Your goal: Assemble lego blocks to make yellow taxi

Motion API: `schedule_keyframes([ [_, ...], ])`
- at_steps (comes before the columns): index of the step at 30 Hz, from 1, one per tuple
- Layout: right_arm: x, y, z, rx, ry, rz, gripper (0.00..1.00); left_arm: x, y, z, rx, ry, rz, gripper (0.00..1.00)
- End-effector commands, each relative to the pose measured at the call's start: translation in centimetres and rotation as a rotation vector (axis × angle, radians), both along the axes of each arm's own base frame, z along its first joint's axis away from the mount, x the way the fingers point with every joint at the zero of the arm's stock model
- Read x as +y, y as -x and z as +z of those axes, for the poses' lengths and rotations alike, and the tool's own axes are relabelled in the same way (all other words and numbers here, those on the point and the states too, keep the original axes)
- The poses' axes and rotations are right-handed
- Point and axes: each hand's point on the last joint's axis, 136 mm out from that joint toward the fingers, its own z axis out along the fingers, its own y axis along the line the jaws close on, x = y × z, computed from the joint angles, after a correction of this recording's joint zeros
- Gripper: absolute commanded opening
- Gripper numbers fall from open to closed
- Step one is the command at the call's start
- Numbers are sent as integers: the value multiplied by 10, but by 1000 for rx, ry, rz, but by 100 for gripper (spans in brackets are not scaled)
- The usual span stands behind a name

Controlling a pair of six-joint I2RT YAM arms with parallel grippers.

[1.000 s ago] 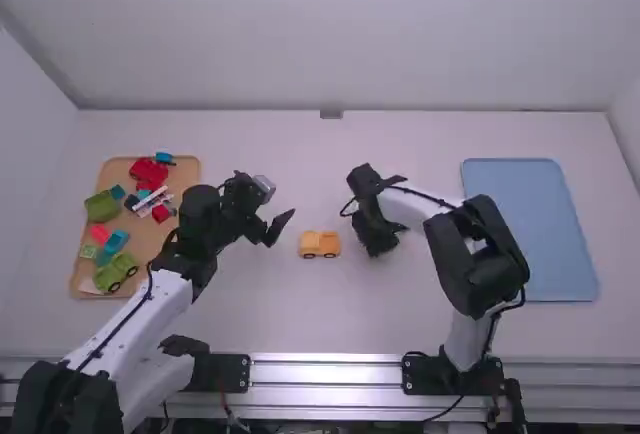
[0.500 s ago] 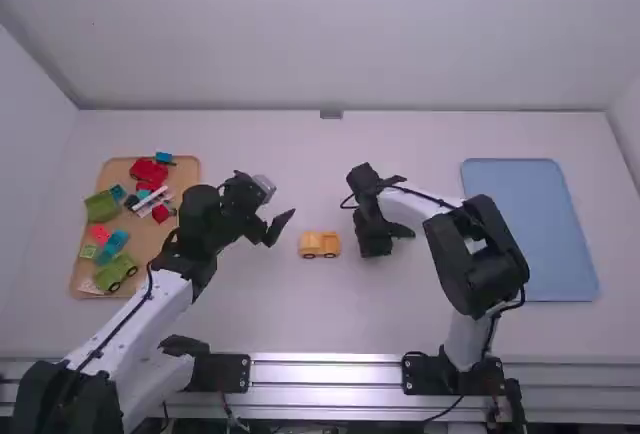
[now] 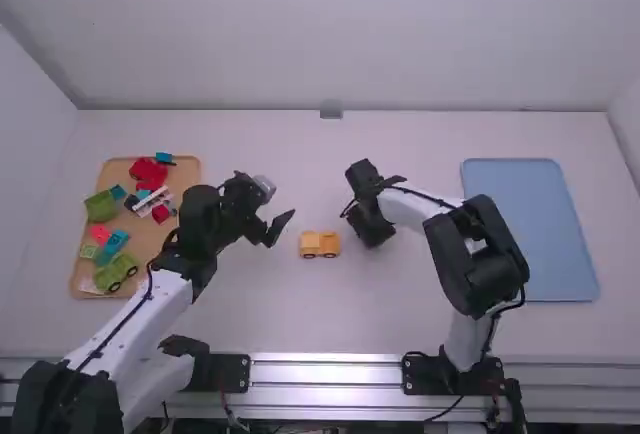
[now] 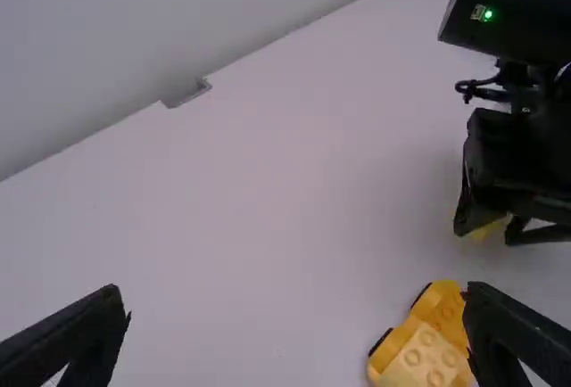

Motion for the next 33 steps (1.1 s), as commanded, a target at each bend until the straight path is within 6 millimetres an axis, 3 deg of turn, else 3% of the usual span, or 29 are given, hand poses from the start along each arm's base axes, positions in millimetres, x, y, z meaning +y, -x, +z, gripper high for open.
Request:
schedule_keyframes([
  [1, -8, 2, -5, 5, 44, 49, 41, -1, 2, 3, -4, 9, -6, 99],
  [3, -10, 4, -5, 16, 47, 27, 42, -2, 2, 2, -3, 7, -9, 99],
  [5, -12, 4, -5, 24, 46, -14, 50, 0, 1, 2, -3, 6, -3, 99],
  [8, -11, 4, -5, 29, 28, -74, 94, -1, 2, 2, -4, 7, -7, 99],
  [9, -11, 3, -5, 29, 27, -84, 98, -2, 2, 2, -4, 6, -9, 99],
  [18, -15, -7, 1, 14, 8, -177, 99, -2, 2, 2, -4, 5, -8, 99],
  [22, -20, -20, 34, -6, 8, -117, 99, -2, 2, 2, -8, 1, -11, 99],
  [26, -28, -30, 81, -36, 19, -12, 99, -2, 2, 2, -8, 1, -12, 99],
  [27, -30, -35, 99, -59, 28, 68, 99, -3, 3, 3, -7, 3, -16, 99],
  [30, -35, -41, 125, -103, 77, 305, 99, -2, 2, 2, -4, 4, -9, 99],
  [33, -47, -50, 136, -140, 156, 486, 99, -2, 6, -5, 27, -2, -11, 99],
])
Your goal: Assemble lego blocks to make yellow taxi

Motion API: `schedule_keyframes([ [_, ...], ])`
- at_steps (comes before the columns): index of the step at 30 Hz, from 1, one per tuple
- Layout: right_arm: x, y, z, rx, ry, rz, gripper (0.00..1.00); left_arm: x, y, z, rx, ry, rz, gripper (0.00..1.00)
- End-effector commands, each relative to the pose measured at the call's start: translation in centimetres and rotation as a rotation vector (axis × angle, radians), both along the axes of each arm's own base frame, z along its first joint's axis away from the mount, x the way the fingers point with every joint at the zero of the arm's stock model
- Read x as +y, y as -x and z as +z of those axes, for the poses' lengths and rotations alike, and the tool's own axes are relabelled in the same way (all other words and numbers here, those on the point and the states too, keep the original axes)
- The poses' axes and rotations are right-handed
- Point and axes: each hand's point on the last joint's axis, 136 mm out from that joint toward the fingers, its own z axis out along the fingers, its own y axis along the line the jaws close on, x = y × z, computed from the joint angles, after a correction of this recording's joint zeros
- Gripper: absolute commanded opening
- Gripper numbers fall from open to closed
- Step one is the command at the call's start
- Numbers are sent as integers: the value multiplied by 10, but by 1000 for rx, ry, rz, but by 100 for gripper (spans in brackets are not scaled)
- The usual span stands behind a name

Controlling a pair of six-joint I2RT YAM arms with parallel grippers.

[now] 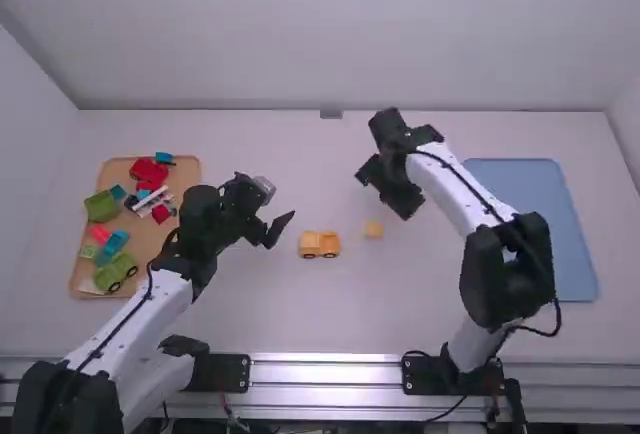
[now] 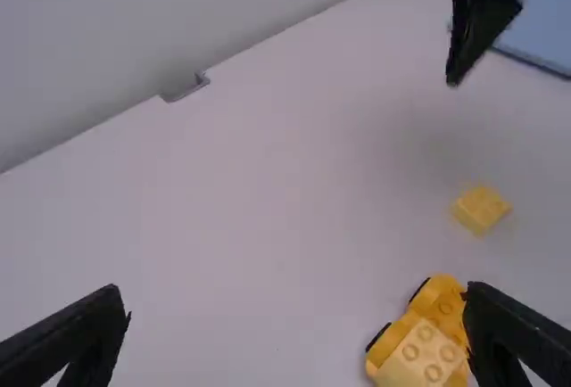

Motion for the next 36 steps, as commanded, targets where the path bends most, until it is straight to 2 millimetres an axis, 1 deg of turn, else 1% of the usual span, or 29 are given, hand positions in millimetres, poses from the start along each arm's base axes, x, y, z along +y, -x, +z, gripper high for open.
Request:
schedule_keyframes([
  [1, -13, -12, 13, -67, 114, 314, 99, -1, 4, -1, 13, 1, -10, 99],
  [3, -15, -17, 16, -86, 124, 401, 99, -1, 5, -3, 21, 0, -10, 99],
  [4, -15, -17, 16, -87, 125, 404, 99, -1, 5, -3, 21, 0, -10, 99],
  [7, -18, -30, 16, -134, 117, 409, 99, -1, 5, -3, 20, -1, -9, 99],
  [9, -24, -37, 16, -158, 138, 444, 99, 1, 3, -2, 14, 1, -3, 99],
  [13, -36, -32, 14, -126, 169, 550, 99, -1, 4, -1, 13, 1, -10, 99],
  [16, -43, -36, 14, -135, 184, 584, 99, -2, 5, -2, 24, 11, -8, 99],
  [19, -47, -33, 8, -125, 216, 744, 99, -2, 7, -6, 34, -5, -16, 99],
  [20, -45, -33, 6, -130, 220, 802, 99, -1, 7, -7, 36, -6, -15, 99],
  [21, -41, -34, 0, -149, 219, 900, 99, -1, 8, -7, 40, -5, -15, 99],
  [22, -31, -35, -8, -191, 195, 998, 99, -1, 8, -8, 44, -6, -15, 99],
  [23, -29, -35, -9, -196, 190, 1010, 99, -1, 8, -8, 45, -6, -15, 99],
  [24, -17, -36, -17, -251, 151, 1100, 99, -1, 9, -9, 50, -8, -16, 99],
  [26, -3, -36, -25, -335, 103, 1226, 99, -2, 10, -13, 44, -36, -38, 99],
  [27, 2, -36, -28, -379, 84, 1286, 99, -4, 12, -17, 34, -63, -73, 99],
  [28, 12, -36, -30, -461, 35, 1373, 99, -10, 17, -22, 15, -102, -149, 99],
  [29, 20, -33, -28, -541, -18, 1452, 99, -17, 22, -25, -5, -125, -224, 99],
  [31, 30, -27, -23, -652, -93, 1550, 99, -26, 30, -29, -26, -133, -323, 99],
  [33, 32, -22, -18, -743, -140, 1617, 97, -35, 35, -34, -38, -120, -400, 99],
  [36, 27, -25, -19, -789, -129, 1635, 99, -42, 35, -40, -36, -98, -449, 99],
])
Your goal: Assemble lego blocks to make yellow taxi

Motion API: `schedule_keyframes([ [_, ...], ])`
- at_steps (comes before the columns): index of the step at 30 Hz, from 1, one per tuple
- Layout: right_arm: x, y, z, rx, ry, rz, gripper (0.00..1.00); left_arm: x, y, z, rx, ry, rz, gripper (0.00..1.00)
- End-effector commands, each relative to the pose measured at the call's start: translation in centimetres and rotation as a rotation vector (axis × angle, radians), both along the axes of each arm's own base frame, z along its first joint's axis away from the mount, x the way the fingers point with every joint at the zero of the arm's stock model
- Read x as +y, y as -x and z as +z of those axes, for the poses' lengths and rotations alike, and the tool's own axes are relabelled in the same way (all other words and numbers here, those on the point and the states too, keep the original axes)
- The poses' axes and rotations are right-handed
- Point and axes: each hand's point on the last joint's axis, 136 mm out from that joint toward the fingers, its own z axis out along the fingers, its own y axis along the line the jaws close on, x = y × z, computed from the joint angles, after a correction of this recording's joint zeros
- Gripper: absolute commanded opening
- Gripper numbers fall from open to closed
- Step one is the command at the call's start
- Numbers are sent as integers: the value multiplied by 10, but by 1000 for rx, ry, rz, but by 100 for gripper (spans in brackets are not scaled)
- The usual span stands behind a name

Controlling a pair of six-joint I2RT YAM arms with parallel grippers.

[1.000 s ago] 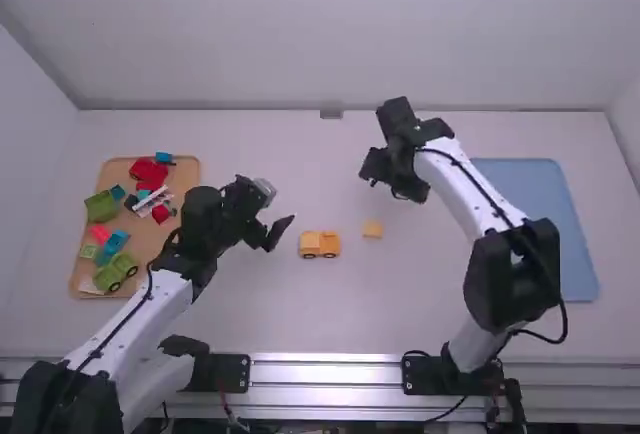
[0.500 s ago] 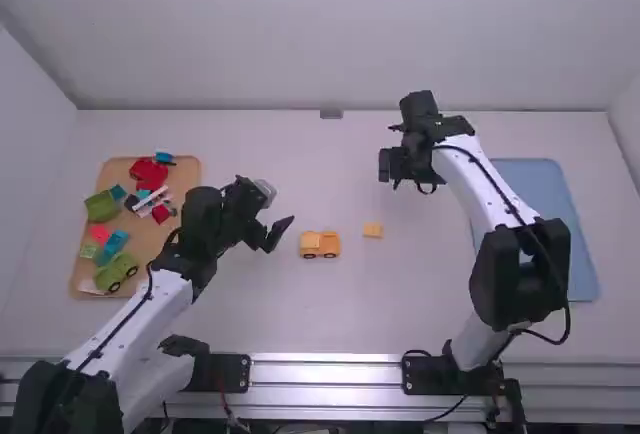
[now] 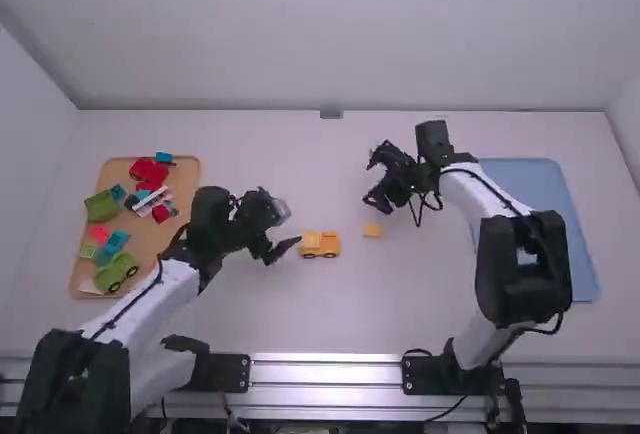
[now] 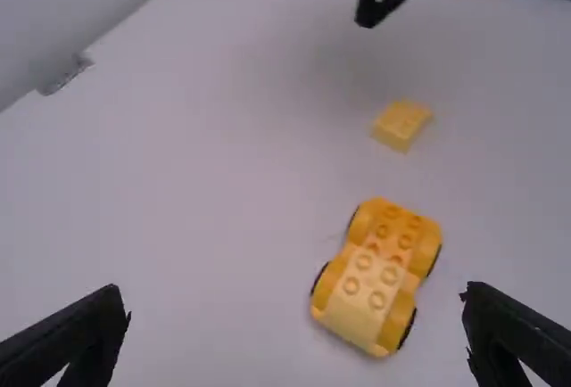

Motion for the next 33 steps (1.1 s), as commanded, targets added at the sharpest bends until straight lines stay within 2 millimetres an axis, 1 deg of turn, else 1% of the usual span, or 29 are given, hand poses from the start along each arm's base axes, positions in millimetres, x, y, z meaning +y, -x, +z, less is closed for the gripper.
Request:
schedule_keyframes([
  [1, 11, 8, 10, -87, -96, 163, 99, -16, 12, -4, -25, 25, -149, 99],
  [4, 6, 5, 7, -50, -115, 95, 99, -21, 7, -16, -5, 46, -171, 99],
  [7, 4, 4, 4, -17, -119, 43, 99, -29, 10, -25, 20, 93, -229, 99],
  [11, 5, -3, 7, -43, -121, 29, 99, -35, 9, -29, 15, 130, -271, 99],
  [14, 3, 1, 2, -21, -110, 23, 99, -36, 6, -31, 3, 142, -280, 99],
  [17, 3, 12, -9, -5, -83, 49, 99, -38, 8, -33, 11, 142, -287, 99],
  [21, 4, 37, -29, -70, -60, 219, 99, -36, 7, -34, 20, 141, -279, 99],
  [25, 1, 47, -41, -92, -107, 224, 99, -37, 7, -35, 18, 136, -279, 99],
  [26, 0, 50, -43, -108, -148, 223, 99, -37, 7, -35, 18, 134, -278, 99],
  [28, -1, 52, -43, -130, -176, 230, 99, -36, 6, -34, 15, 135, -274, 99],
  [31, -4, 59, -30, -222, -288, 298, 99, -36, 4, -33, 3, 135, -273, 99],
  [33, -7, 59, -27, -244, -314, 307, 99, -36, 4, -31, -4, 138, -277, 99],
])
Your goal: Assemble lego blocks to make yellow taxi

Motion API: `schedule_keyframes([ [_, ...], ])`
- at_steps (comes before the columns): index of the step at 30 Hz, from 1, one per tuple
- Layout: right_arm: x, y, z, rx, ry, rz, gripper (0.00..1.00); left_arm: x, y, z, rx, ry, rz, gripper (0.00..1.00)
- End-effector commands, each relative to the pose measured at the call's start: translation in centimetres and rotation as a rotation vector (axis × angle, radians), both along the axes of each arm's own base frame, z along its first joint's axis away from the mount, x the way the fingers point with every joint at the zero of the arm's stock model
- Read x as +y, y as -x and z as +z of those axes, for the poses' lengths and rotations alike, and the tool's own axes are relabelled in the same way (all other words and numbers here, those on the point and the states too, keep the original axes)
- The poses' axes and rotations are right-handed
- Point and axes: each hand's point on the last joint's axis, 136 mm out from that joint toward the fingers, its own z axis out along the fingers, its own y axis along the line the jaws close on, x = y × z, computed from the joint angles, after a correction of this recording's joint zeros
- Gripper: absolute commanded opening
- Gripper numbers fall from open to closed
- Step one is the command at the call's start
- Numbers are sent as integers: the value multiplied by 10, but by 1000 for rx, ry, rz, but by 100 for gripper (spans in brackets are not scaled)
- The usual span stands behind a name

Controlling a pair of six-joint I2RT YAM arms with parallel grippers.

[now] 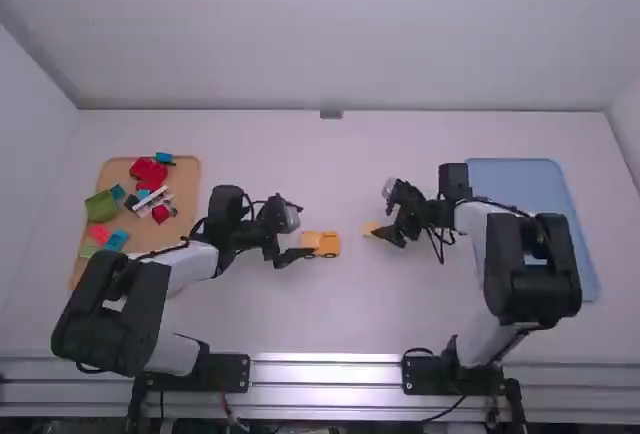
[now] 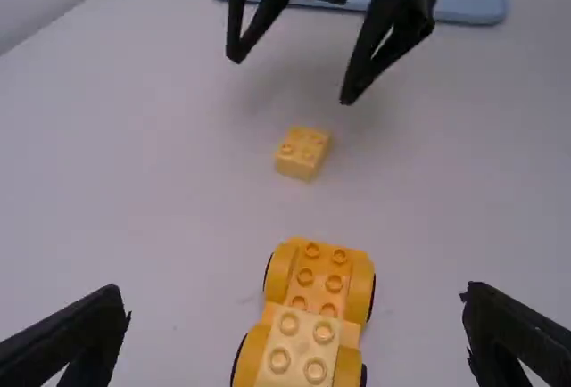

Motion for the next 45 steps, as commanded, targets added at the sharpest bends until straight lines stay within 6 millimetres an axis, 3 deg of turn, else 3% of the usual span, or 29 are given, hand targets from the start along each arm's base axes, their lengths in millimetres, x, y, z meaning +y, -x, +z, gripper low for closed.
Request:
schedule_keyframes([
  [1, 5, 4, 11, -61, -99, 73, 99, -1, 2, 1, -10, 9, -20, 99],
  [4, 7, 4, -1, -33, -99, 85, 99, -3, 4, 1, 0, 12, -23, 99],
  [5, 10, 6, -16, 9, -90, 92, 99, -4, 4, 1, 21, 22, -17, 99],
  [9, 12, 9, -42, 9, -93, 144, 99, -5, 6, 1, 61, 37, -8, 99],
  [16, 8, 8, -57, -23, -108, 163, 94, -5, 5, 1, 59, 38, -8, 99],
  [21, 14, 8, -63, -35, -106, 180, 72, -5, 5, 1, 59, 39, -8, 99],
  [23, 17, 9, -63, -41, -99, 193, 55, -5, 5, 1, 61, 38, -8, 99],
  [28, 18, 10, -66, -34, -81, 195, 35, -5, 6, 0, 67, 37, -8, 99],
  [30, 18, 11, -65, -24, -90, 190, 32, -5, 7, -1, 70, 31, -9, 99],
  [32, 21, 11, -60, -9, -124, 182, 20, -3, 12, -10, 46, -11, -38, 99],
  [34, 23, 12, -52, -11, -150, 188, 16, -4, 16, -15, 30, -18, -73, 99],
  [38, 21, 16, -28, 6, -155, 183, 11, -12, 19, -19, 42, 37, -130, 99],
  [45, 33, 32, 16, -57, -43, 244, 11, -17, 5, -48, 84, 31, -132, 99],
])
